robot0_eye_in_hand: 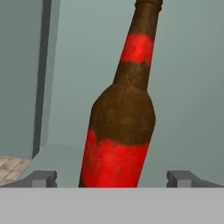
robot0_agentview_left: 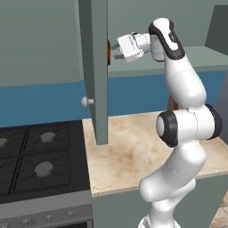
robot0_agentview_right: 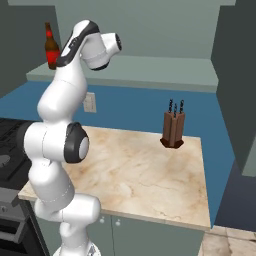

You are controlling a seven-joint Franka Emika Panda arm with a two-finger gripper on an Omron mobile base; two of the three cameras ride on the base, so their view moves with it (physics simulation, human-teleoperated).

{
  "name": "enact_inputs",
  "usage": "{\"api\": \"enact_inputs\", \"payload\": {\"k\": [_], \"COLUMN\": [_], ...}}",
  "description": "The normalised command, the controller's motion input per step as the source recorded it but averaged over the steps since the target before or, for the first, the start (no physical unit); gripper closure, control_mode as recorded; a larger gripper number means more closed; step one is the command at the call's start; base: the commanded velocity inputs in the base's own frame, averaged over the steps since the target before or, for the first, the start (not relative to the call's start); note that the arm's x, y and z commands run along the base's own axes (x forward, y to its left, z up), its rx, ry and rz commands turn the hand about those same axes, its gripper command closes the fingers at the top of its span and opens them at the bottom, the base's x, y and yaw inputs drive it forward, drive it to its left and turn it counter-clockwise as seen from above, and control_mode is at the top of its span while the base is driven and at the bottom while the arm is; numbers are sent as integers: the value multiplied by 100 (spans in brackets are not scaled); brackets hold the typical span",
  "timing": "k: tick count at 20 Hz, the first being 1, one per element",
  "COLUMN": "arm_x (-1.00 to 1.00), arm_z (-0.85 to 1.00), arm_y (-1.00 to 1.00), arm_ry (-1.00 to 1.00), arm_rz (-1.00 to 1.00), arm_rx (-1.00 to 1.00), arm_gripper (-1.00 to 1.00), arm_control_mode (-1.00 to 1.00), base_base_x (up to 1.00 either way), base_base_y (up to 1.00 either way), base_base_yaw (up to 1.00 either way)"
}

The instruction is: Get the candle and the beer from the cabinet and move them to the dining counter.

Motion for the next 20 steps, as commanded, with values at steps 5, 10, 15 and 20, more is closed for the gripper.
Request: {"api": "enact_inputs", "payload": {"k": [5, 10, 15, 20], "arm_x": [2, 0, 0, 0], "arm_z": [0, 0, 0, 0], "arm_y": [15, 9, 5, 6], "arm_ry": [1, 2, 2, 3], "arm_rz": [0, 0, 1, 2], "arm_rx": [0, 0, 0, 0], "arm_gripper": [-100, -100, -100, -100], "arm_control_mode": [-100, -100, -100, -100], "base_base_x": [0, 0, 0, 0], "base_base_y": [0, 0, 0, 0], "base_base_yaw": [0, 0, 0, 0]}}
